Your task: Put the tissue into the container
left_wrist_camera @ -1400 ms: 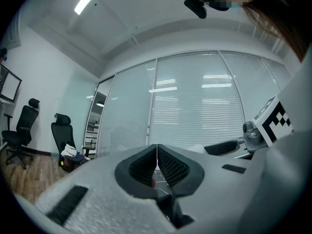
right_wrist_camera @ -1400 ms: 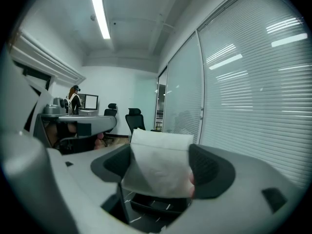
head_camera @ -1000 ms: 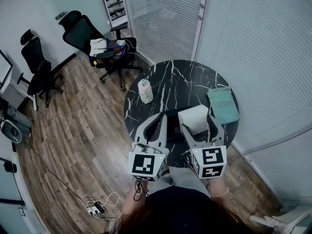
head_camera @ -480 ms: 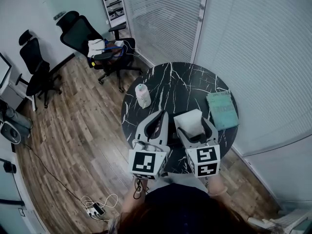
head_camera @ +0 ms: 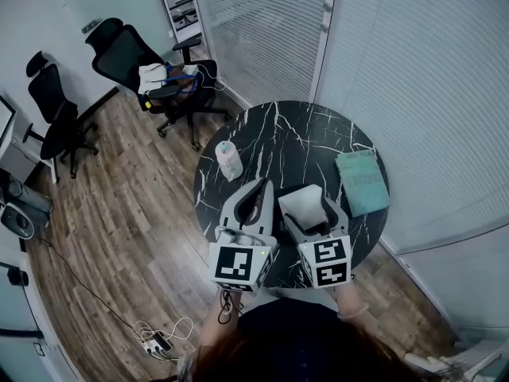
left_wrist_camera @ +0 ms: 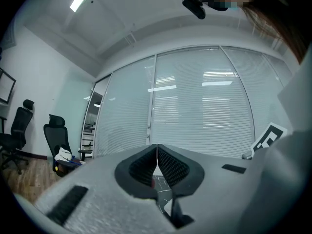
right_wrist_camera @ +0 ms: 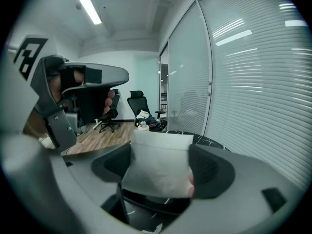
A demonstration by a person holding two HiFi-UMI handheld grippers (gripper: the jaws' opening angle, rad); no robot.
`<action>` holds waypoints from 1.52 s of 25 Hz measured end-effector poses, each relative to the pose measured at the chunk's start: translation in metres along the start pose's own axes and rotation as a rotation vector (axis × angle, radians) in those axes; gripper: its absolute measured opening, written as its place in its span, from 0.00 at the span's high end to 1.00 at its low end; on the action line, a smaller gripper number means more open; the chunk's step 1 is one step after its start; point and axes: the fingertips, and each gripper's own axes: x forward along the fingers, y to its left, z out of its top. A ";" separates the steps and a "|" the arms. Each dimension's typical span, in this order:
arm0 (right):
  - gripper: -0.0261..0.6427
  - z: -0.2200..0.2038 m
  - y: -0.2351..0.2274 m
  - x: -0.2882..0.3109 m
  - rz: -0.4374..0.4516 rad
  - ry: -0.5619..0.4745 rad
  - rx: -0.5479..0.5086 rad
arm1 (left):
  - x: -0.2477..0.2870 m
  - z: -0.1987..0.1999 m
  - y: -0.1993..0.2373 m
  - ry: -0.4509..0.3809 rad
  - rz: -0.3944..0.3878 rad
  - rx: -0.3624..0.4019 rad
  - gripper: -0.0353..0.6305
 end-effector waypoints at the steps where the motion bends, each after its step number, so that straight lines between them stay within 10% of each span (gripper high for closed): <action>1: 0.39 -0.003 -0.001 0.003 0.003 0.010 0.004 | 0.002 -0.001 0.000 0.002 0.000 -0.001 0.91; 38: 0.39 -0.086 0.002 0.070 0.107 0.271 0.060 | 0.034 -0.045 0.029 0.108 0.072 -0.032 0.91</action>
